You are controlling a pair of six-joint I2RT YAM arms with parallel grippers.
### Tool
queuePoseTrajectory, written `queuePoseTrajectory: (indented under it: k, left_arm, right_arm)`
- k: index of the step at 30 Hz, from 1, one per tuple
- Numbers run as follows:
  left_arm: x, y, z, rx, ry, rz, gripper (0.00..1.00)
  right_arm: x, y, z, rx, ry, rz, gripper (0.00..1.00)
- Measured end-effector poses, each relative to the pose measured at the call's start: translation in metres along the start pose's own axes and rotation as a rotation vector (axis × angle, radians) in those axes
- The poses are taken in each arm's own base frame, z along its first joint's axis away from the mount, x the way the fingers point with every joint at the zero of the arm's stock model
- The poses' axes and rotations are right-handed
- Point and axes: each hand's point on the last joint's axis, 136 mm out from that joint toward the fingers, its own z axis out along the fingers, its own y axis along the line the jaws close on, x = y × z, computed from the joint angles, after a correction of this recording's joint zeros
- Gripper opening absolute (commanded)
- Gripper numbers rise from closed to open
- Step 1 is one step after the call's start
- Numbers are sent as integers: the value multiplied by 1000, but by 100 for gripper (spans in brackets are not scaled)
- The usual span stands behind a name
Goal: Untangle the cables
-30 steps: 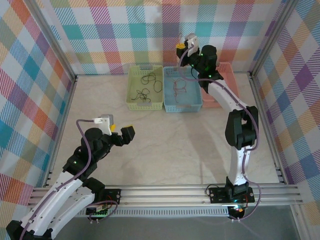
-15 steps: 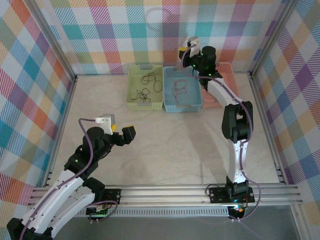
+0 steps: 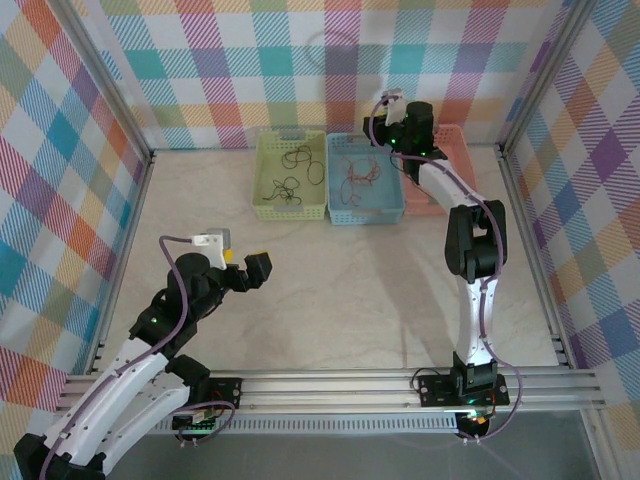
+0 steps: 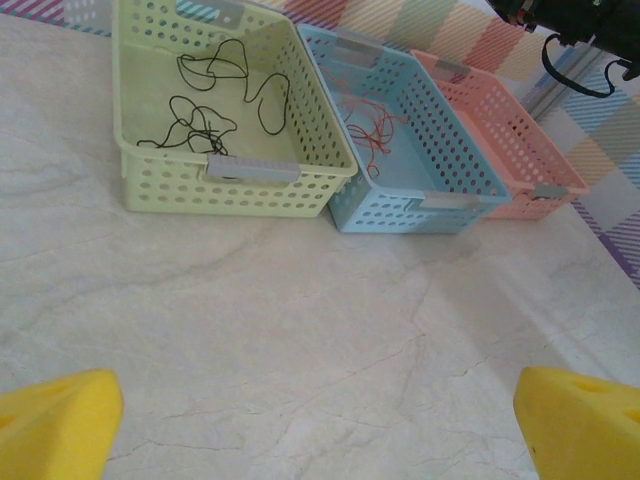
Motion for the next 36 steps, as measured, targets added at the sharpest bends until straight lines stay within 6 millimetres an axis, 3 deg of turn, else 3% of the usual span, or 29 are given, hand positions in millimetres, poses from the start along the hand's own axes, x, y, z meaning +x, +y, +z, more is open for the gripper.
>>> queuePoseTrajectory:
  k: [5, 10, 15, 20, 26, 31, 36]
  left_arm:
    - [2, 1, 2, -3, 8, 0, 100]
    - [3, 1, 3, -5, 12, 0, 100]
    - [3, 3, 4, -16, 15, -3, 100]
    - [0, 15, 7, -88, -7, -12, 100]
    - [-24, 34, 14, -214, -118, 17, 100]
    - [-42, 48, 28, -316, -214, 129, 100]
    - [-28, 81, 55, -439, -177, 246, 100]
  right_arm:
    - [7, 0, 0, 0, 22, 18, 19]
    - [21, -1, -2, 0, 51, 33, 26]
    - [22, 8, -21, -1, 73, 58, 34]
    - [0, 29, -65, 10, 37, 72, 52]
    - [-6, 52, -152, 96, -16, 50, 71]
    - [37, 51, -215, 228, 4, 14, 88]
    - [119, 23, -250, 413, 131, 17, 99]
